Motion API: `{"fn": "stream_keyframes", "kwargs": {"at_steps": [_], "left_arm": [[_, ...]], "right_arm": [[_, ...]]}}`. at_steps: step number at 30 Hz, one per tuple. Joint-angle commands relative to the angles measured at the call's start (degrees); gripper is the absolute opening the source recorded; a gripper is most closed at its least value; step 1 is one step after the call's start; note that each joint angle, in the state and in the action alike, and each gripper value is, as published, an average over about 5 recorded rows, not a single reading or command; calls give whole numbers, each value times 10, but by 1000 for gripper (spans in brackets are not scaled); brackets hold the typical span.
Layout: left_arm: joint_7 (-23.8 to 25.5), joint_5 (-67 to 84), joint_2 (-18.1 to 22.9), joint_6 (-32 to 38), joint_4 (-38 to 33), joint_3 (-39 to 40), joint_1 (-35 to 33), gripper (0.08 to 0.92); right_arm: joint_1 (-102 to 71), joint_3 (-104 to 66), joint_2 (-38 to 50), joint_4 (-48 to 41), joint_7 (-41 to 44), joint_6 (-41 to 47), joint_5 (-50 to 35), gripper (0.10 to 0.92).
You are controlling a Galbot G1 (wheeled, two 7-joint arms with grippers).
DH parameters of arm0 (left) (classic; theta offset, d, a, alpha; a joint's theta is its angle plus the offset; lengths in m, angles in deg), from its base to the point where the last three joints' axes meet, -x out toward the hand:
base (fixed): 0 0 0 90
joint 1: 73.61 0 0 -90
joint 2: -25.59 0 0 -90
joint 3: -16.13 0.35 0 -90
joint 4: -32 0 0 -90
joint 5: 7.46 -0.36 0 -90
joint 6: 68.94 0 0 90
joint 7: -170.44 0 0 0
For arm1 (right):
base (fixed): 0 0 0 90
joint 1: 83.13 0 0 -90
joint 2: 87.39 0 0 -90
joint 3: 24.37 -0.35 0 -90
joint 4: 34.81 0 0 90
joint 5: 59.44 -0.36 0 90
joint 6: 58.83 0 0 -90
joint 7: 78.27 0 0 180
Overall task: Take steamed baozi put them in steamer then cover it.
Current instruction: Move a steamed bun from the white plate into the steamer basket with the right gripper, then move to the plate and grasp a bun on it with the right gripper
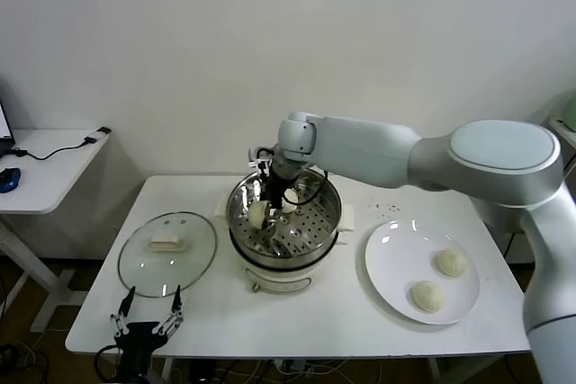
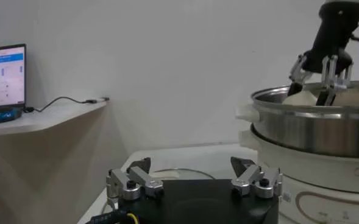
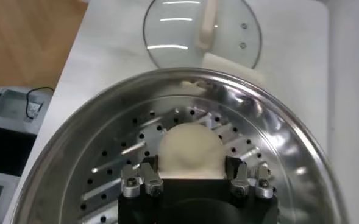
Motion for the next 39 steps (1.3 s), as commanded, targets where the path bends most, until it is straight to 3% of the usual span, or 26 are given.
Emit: {"fn": "stream_keyframes", "kwargs": {"at_steps": [1, 7, 11, 23, 32, 39], "left_arm": [[0, 0, 1, -1, 3, 0, 2, 823], [-1, 0, 2, 0, 3, 0, 0, 823], [-1, -1, 2, 0, 2, 1, 0, 823], [-2, -2, 3, 0, -1, 4, -3, 823], [-3, -4, 7, -1, -4, 1, -9, 823], [2, -19, 12, -3, -4, 2, -4, 823]], "right_arm": [[-28, -1, -24, -19, -3, 1, 8, 702], [-13, -10, -1, 0, 1, 5, 4, 807], [22, -13, 42, 46, 4, 4, -4, 821], [175, 9, 300, 241, 52, -30, 34, 823], [123, 1, 491, 347, 76, -42, 154, 823], [-59, -77, 567, 350, 78, -46, 276, 823]]}}
